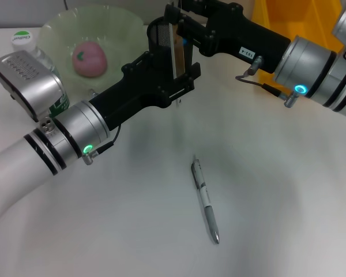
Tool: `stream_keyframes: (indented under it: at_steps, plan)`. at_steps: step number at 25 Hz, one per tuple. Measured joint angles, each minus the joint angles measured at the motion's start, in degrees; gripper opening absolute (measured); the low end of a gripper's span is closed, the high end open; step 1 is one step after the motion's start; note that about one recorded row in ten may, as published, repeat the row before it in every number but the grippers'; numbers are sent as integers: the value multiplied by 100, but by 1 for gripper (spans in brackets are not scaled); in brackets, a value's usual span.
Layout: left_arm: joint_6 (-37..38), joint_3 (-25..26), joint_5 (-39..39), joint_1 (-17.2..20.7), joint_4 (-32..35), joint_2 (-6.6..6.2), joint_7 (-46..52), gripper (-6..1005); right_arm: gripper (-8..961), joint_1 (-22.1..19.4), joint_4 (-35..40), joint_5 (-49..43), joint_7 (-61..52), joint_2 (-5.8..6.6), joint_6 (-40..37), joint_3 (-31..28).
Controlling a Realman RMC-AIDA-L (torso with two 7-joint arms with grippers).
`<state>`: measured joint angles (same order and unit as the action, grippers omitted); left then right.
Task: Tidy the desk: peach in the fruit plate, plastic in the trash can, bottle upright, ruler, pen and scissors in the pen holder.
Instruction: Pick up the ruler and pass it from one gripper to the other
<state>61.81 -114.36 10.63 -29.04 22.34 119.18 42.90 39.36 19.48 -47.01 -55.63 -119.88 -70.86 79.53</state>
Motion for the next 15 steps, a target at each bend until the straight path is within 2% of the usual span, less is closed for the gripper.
stream_keyframes:
  at_steps: [5, 11, 15]
  plan:
    - [-235, -26, 0, -6, 157, 0, -53, 798, 325, 4, -60, 146, 135, 0, 91, 58]
    - [-509, -59, 0, 13, 315, 0, -75, 633, 320, 12, -108, 970, 469, 0, 194, 796]
    - [-641, -112, 0, -24, 355, -1, -85, 540, 316, 10, -85, 1195, 558, 0, 302, 1010]
